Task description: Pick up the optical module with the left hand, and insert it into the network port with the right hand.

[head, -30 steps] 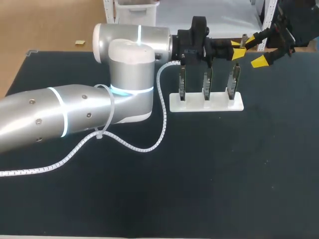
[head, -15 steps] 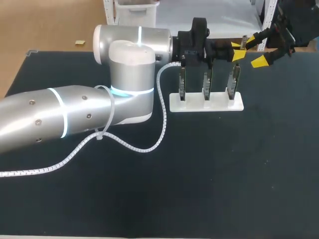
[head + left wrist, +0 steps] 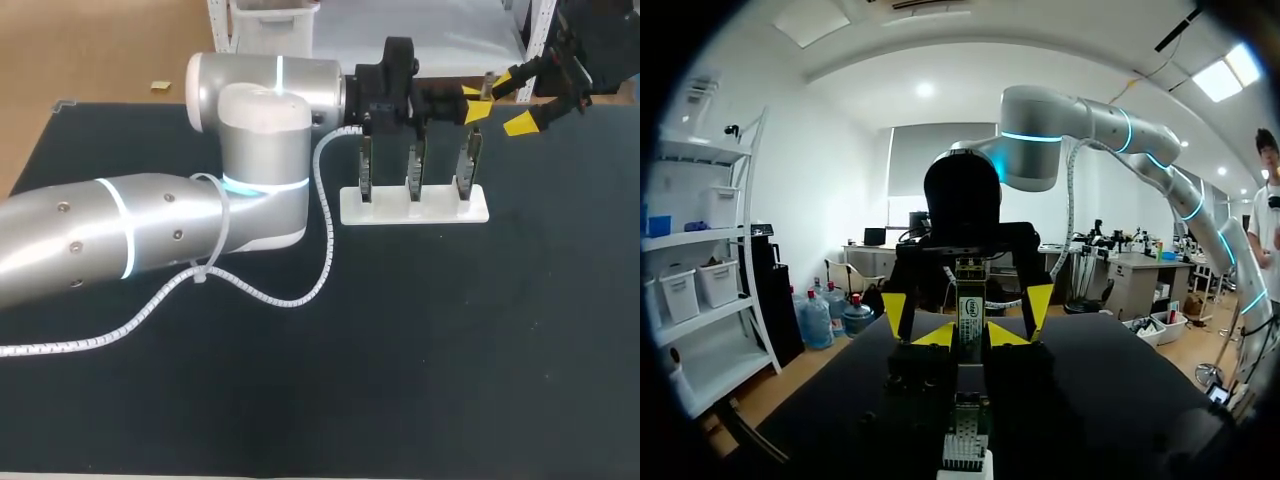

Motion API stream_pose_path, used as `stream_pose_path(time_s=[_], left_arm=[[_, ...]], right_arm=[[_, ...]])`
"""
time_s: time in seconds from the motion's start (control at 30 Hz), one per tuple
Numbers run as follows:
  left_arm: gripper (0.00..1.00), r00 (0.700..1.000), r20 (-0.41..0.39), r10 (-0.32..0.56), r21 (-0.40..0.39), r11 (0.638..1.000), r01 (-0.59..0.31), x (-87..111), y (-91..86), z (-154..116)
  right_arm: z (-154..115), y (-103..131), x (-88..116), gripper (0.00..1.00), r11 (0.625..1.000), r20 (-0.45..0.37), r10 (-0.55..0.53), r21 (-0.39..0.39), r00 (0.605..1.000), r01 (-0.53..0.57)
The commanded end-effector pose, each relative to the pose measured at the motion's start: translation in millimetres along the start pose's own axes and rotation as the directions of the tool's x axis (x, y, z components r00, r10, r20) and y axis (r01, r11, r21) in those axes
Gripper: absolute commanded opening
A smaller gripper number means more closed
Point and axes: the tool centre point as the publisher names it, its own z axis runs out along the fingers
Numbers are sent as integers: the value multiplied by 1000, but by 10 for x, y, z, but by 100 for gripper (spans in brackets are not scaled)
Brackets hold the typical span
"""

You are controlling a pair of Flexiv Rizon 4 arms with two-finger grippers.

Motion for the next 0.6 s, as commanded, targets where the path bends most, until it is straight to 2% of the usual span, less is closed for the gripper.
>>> stream_pose_path(time_s=[0.03,0.6], left_arm=[[0,1000,1,-1,-9,1000,1,6,-26,-3],[0,1000,-10,-12,-11,1000,12,26,0,14]], right_arm=[[3,18,-2,100,1000,-1,0,5,1000,0],[3,18,-2,100,1000,-1,0,5,1000,0]])
